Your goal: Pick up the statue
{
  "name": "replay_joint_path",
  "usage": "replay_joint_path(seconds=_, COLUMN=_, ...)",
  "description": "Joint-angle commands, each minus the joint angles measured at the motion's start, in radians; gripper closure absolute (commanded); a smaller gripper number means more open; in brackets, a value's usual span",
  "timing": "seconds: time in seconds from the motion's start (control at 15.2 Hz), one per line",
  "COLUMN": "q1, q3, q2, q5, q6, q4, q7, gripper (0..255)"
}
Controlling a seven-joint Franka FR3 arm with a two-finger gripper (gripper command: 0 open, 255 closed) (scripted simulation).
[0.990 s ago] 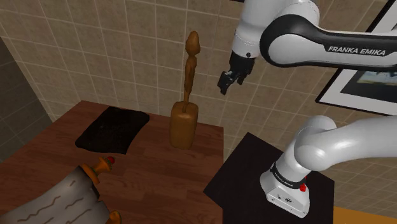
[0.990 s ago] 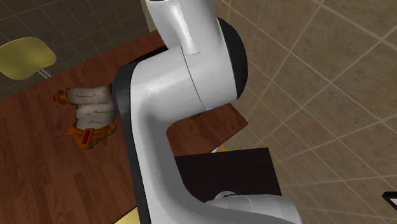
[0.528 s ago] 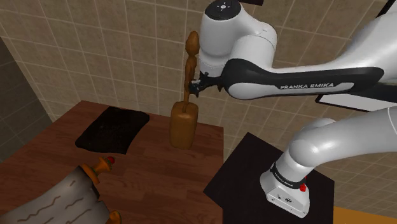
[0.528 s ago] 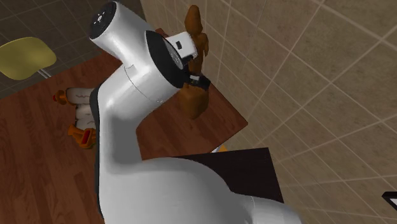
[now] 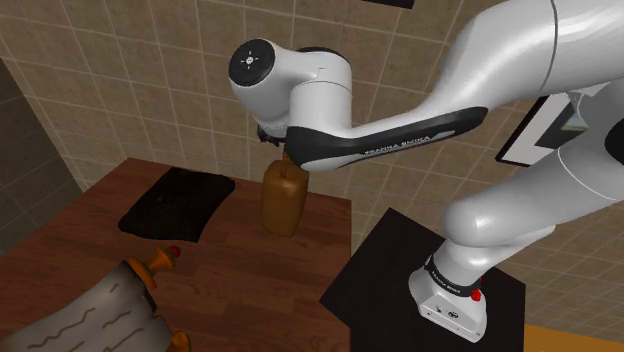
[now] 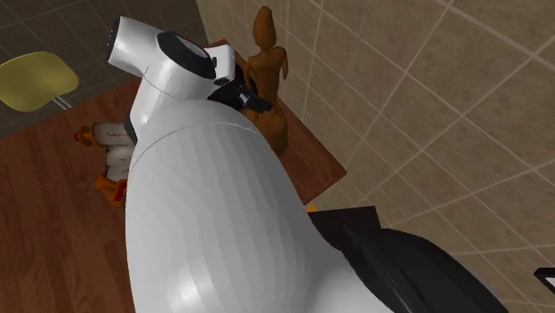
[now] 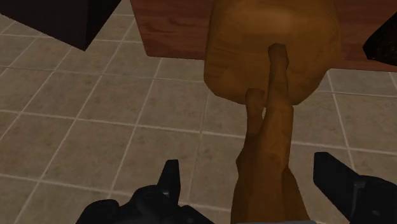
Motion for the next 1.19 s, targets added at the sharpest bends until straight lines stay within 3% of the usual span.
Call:
replay_joint_path(seconds=0.0, q1=-0.044, q3=0.055, q2=0.035, q5=-0.036, q6=0.000, q4=0.007, q7=0.056, gripper=0)
replay_joint_path(seconds=0.46, q1=-0.099, q3=0.129, q2=0.087, q5=-0.087, q6=0.032, q4=-0.030, q7=0.129, gripper=0)
replay_joint_path(seconds=0.53, q1=-0.101, q3=0.132, q2=0.089, q5=-0.088, q6=0.031, q4=-0.030, q7=0.130, gripper=255)
replay_joint_path(seconds=1.12, q1=-0.099, q3=0.129, q2=0.087, q5=-0.087, q6=0.032, q4=-0.030, q7=0.129, gripper=255)
